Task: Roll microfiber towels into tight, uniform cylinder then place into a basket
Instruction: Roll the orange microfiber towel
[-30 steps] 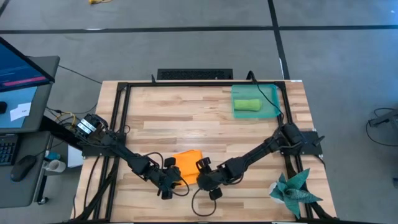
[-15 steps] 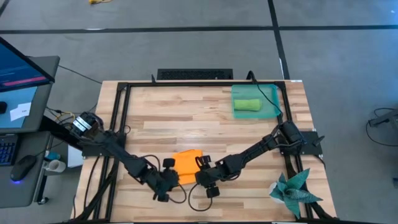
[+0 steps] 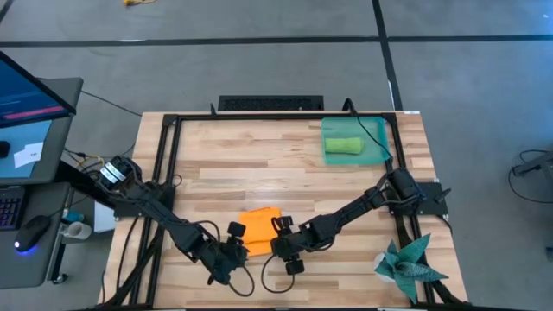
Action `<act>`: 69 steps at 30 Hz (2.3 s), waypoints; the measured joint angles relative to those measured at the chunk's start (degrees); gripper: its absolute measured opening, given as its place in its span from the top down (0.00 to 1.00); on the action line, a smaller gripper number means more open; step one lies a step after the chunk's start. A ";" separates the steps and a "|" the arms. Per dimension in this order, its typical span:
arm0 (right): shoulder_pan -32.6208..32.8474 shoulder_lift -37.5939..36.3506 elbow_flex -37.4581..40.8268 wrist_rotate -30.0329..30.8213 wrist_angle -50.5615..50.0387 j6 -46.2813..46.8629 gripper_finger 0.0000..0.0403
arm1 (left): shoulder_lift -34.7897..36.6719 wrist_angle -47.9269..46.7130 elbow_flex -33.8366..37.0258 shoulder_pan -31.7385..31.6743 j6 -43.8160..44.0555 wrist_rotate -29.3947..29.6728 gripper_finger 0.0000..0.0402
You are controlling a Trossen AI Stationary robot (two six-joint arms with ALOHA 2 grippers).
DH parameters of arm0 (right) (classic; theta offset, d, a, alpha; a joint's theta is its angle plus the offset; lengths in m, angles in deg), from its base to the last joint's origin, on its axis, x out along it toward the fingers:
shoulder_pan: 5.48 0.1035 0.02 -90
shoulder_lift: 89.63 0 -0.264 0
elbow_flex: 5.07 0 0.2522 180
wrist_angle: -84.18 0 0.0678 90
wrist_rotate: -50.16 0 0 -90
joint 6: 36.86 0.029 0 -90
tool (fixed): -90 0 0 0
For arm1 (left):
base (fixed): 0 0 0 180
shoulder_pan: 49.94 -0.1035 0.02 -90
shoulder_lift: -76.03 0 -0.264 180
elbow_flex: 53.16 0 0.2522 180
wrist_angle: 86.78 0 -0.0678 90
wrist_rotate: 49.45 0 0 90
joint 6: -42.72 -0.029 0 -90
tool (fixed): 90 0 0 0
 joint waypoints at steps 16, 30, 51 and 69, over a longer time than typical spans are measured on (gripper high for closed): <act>0.00 0.04 0.04 0.01 0.40 0.06 0.50 | -1.48 5.80 2.71 -1.55 4.22 -2.16 0.50; -0.04 0.09 0.07 -0.02 0.63 0.11 0.50 | -7.17 4.06 2.45 -3.23 7.87 0.00 0.50; -1.52 0.15 -0.09 -16.77 2.01 8.56 0.93 | -3.86 -1.35 2.64 -9.10 25.10 -20.36 0.95; -5.30 0.24 0.07 -27.76 4.79 30.35 0.92 | -2.41 2.07 2.73 -8.63 38.49 -31.14 0.93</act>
